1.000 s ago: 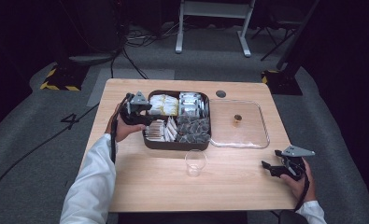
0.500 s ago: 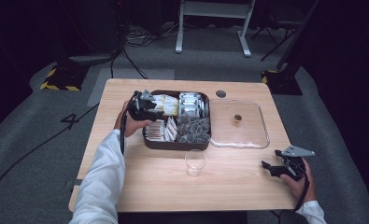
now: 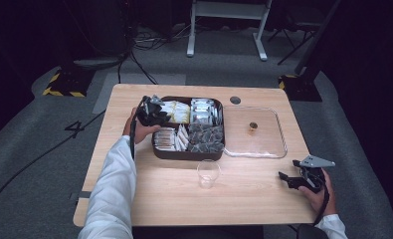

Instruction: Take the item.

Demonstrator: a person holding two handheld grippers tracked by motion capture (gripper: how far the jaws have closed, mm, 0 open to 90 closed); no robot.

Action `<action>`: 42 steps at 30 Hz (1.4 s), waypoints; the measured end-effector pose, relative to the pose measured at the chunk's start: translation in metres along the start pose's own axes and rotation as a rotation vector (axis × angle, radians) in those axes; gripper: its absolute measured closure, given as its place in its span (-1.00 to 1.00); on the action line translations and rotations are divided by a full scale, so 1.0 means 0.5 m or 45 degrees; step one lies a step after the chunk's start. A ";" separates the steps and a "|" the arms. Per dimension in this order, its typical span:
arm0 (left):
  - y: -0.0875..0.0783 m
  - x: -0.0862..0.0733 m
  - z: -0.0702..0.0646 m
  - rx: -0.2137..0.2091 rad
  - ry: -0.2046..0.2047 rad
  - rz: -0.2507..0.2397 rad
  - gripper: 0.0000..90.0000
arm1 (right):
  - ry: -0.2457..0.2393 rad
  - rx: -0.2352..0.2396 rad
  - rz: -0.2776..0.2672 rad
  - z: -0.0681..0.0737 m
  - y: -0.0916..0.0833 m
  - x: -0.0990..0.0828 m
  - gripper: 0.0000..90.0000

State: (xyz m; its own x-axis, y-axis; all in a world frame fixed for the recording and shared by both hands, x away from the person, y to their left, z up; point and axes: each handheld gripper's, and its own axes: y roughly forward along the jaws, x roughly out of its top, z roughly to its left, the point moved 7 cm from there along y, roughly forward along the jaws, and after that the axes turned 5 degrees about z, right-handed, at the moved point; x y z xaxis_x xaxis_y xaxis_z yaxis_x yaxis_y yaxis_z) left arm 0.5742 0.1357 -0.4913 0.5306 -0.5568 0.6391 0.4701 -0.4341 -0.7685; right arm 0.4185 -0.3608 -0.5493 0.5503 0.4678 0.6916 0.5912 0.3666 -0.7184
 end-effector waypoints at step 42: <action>-0.111 0.029 -0.003 0.059 0.013 -0.217 1.00 | -0.004 -0.017 -0.003 0.000 -0.001 0.000 -0.63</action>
State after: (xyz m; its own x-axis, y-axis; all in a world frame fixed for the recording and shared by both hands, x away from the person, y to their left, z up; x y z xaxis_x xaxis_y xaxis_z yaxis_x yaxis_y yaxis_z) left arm 0.5548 0.1506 -0.4392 0.4334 -0.4855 0.7593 0.5844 -0.4900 -0.6469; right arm 0.4183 -0.3609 -0.5491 0.5471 0.4698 0.6928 0.6001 0.3569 -0.7159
